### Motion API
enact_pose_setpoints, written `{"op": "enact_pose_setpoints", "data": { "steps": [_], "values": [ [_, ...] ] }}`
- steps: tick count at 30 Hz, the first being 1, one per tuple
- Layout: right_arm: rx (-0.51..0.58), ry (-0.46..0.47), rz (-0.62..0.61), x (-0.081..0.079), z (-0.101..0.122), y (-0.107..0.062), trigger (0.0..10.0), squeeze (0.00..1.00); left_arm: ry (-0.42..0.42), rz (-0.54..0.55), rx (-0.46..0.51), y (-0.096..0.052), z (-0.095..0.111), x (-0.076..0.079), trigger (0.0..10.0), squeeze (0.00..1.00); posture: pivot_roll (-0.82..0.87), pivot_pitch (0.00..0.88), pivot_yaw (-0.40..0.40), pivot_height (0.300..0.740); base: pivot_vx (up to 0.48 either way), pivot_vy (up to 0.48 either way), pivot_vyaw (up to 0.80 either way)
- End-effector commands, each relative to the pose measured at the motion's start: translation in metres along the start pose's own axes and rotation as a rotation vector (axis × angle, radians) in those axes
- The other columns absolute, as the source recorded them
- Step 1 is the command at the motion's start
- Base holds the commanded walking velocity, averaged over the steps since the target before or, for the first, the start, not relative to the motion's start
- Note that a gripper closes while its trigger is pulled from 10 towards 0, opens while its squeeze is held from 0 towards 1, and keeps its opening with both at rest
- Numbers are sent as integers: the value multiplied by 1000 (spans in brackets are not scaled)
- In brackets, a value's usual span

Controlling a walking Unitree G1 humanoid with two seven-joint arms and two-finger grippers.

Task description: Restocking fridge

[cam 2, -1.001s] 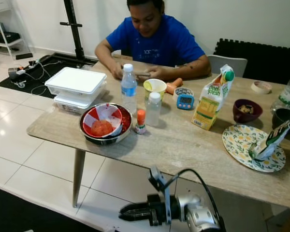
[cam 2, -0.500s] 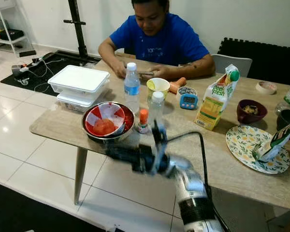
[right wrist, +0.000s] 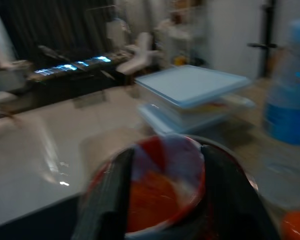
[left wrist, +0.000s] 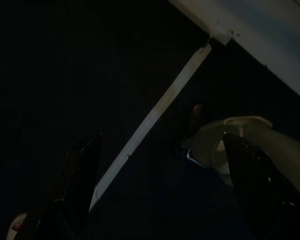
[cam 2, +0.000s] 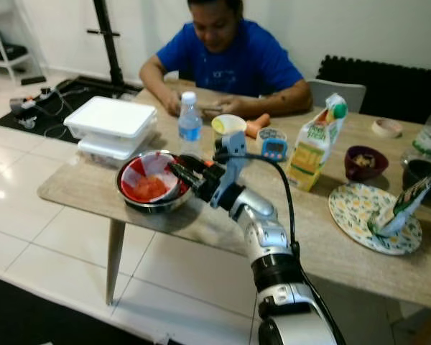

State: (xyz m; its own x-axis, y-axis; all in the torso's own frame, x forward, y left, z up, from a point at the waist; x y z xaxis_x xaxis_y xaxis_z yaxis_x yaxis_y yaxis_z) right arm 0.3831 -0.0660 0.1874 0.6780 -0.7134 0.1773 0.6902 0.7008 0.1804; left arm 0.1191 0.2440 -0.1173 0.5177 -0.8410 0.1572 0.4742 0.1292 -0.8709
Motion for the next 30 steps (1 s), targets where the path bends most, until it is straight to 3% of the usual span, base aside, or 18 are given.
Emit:
{"op": "enact_pose_setpoints", "data": {
  "steps": [1,5,7,12,13,14,15,25,30],
  "values": [
    [-48,-59,-65,7,-2,3,10000,1000,4,-6,-28,-1,-12,3,10000,0,-28,108,-65,740,0,0,0],
    [-138,-151,-117,15,-5,6,10000,1000,13,-5,-37,-2,-15,1,10000,0,-29,113,-68,740,0,0,0],
    [-227,-250,-160,22,-12,4,10000,1000,27,-6,-48,-3,-20,0,10000,0,-22,132,-76,740,0,0,0],
    [-234,-244,-216,28,-15,2,10000,1000,31,-5,-61,-5,-26,-2,10000,0,-16,144,-83,740,0,0,0],
    [-250,-239,-226,28,-18,2,10000,86,38,-7,-68,-5,-29,-2,10000,0,-15,148,-85,740,0,0,0],
    [-263,-237,-231,27,-21,3,10000,86,43,-9,-72,-6,-30,-2,10000,0,-15,148,-85,740,0,0,0],
    [-279,-227,-237,26,-25,2,10000,0,48,-11,-75,-6,-31,-2,10000,0,-15,148,-85,740,0,0,0],
    [-263,-100,-310,28,-30,3,10000,0,58,-19,-79,-6,-34,-1,10000,0,-10,161,-83,740,0,0,0],
    [-248,-82,-349,32,-27,3,10000,0,64,-22,-81,-7,-36,-1,10000,0,-4,168,-85,740,0,0,0]
  ]
}}
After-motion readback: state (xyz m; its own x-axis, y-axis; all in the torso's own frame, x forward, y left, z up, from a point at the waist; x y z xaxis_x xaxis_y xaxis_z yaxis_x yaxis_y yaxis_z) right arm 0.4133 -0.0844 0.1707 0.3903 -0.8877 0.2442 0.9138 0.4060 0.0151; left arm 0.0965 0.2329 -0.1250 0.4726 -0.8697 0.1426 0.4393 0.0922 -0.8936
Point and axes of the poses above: a point about 5 cm out from each wrist's last joint towards the gripper, its own y axis pointing out of the wrist towards the gripper, its own z axis along the axis of the wrist's last joint, x = y × z, the point moved 2 cm from there along y, pointing out of the wrist towards the gripper, and after that the axes turned 15 degrees about -y, right-handed, at the moved point
